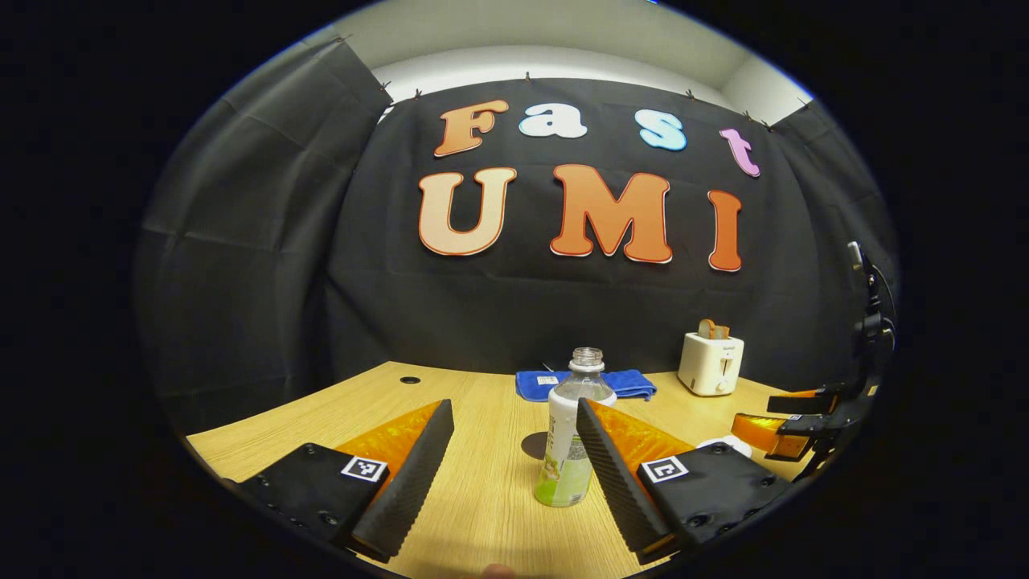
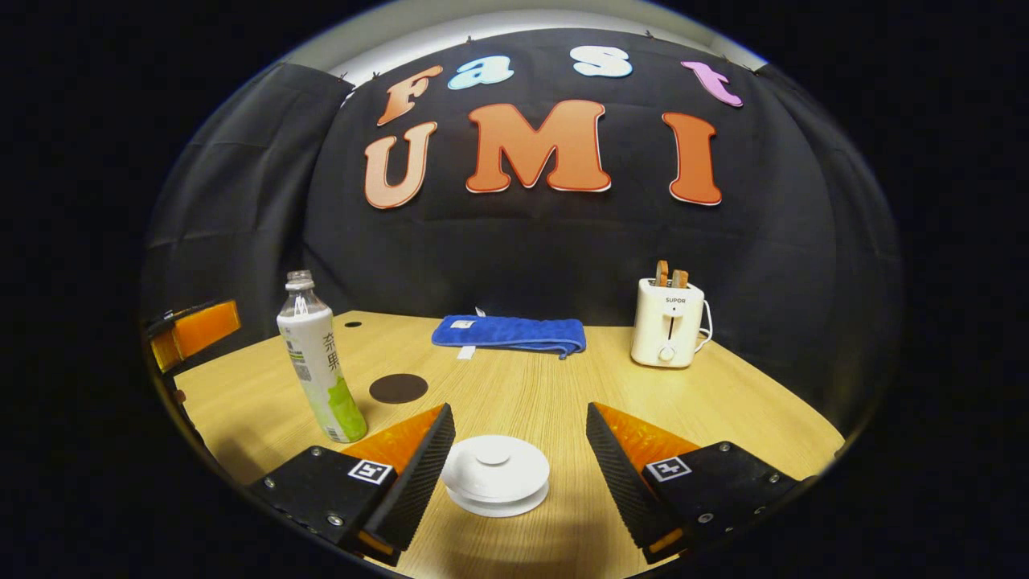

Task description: Open the teacup lid with one hand, grasp the water bottle and pour water into the teacup with the other hand; after pouring, place the water bottle on the coaster and then close the teacup lid.

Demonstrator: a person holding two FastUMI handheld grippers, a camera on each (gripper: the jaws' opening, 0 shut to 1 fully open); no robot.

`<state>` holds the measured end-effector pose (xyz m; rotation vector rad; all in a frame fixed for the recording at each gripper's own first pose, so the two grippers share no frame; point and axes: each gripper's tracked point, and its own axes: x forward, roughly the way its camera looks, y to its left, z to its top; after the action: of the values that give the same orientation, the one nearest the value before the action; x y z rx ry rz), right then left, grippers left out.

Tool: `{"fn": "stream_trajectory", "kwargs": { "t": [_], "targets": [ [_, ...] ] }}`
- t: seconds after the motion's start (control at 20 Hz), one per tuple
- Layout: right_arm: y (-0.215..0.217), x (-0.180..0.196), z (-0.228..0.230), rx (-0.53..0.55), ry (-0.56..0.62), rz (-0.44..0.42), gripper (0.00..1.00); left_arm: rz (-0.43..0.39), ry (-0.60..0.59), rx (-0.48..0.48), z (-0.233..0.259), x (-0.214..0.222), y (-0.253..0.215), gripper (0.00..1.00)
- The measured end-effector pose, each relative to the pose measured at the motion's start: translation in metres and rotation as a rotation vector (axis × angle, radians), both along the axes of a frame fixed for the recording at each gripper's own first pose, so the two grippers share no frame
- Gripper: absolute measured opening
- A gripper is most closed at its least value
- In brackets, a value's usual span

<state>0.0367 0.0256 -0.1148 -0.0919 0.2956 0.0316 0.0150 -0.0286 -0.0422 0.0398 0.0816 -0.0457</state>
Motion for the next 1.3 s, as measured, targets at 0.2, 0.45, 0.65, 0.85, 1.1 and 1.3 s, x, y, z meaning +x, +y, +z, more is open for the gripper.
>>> {"fn": "stream_trajectory", "kwargs": {
  "t": [0.2,0.45,0.65,0.85,1.1,1.3],
  "targets": [
    [0.001,0.004,-0.015,-0.006,0.037,-0.001,0.99,0.005,0.013,0.0,-0.005,0.001,0.001,0.99],
    [0.002,0.007,-0.027,-0.018,0.065,0.006,0.95,0.005,0.029,-0.001,-0.01,0.003,0.001,0.99],
    [0.007,0.007,-0.03,-0.03,0.078,0.021,0.79,0.005,0.038,0.003,-0.012,0.005,0.002,0.99],
    [0.007,0.005,-0.034,-0.039,0.103,0.024,0.66,0.004,0.034,0.006,-0.01,0.006,0.001,0.99],
    [0.011,0.006,-0.034,-0.058,0.138,0.042,0.7,0.007,0.043,-0.013,-0.013,0.004,0.008,0.99],
    [0.019,0.008,-0.04,-0.054,0.161,0.059,0.69,0.023,0.052,-0.026,-0.016,0.006,0.016,0.99]
  ]
}}
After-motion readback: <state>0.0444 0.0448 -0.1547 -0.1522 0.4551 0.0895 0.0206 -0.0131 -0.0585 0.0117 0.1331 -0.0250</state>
